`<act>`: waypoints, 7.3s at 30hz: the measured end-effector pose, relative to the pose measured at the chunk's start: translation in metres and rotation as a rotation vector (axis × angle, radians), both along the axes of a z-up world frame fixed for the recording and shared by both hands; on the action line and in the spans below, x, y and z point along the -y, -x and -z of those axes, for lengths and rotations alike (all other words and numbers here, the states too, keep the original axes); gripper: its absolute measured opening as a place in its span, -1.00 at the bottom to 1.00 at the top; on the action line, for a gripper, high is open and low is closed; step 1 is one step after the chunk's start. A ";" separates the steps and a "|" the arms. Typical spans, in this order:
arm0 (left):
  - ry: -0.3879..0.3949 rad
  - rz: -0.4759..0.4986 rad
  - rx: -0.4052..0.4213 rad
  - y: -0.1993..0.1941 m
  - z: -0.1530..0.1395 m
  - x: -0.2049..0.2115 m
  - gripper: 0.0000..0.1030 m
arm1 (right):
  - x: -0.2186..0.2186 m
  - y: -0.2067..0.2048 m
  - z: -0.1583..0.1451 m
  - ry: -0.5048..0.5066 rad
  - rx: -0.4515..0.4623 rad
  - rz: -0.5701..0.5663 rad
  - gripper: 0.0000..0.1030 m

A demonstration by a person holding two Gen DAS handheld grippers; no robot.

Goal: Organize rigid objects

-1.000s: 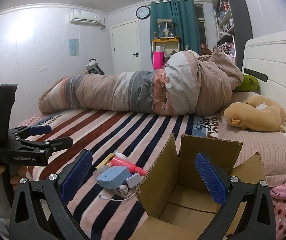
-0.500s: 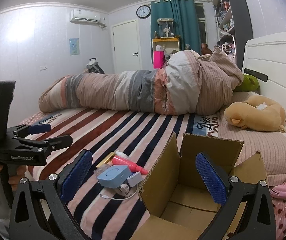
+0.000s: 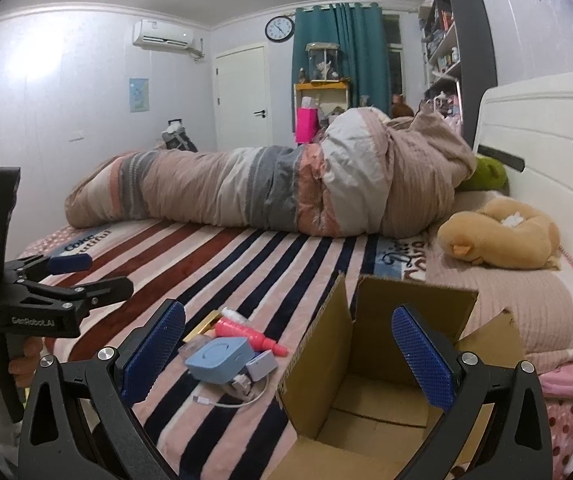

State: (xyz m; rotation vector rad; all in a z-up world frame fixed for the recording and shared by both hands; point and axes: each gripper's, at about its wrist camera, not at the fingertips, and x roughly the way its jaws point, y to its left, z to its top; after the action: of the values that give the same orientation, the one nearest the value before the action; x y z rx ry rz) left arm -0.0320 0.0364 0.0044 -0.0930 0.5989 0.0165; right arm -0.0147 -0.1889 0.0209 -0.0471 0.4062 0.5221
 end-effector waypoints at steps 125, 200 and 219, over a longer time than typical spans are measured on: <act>0.033 0.669 -0.199 -0.114 -0.026 0.151 0.45 | 0.065 -0.061 0.044 0.161 -0.265 0.027 0.81; 0.127 0.192 -0.319 -0.051 0.159 -0.074 -0.45 | -0.123 -0.012 0.155 0.280 -0.391 -0.141 -0.17; 0.087 0.432 0.003 -0.036 -0.018 0.021 -0.45 | 0.017 -0.008 0.010 0.126 -0.120 0.093 -0.17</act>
State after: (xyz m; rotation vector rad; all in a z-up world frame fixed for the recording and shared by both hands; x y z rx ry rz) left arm 0.0039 0.0158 0.0225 -0.0464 0.6070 -0.4281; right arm -0.0064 -0.2062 0.0110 -0.1178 0.5554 0.4086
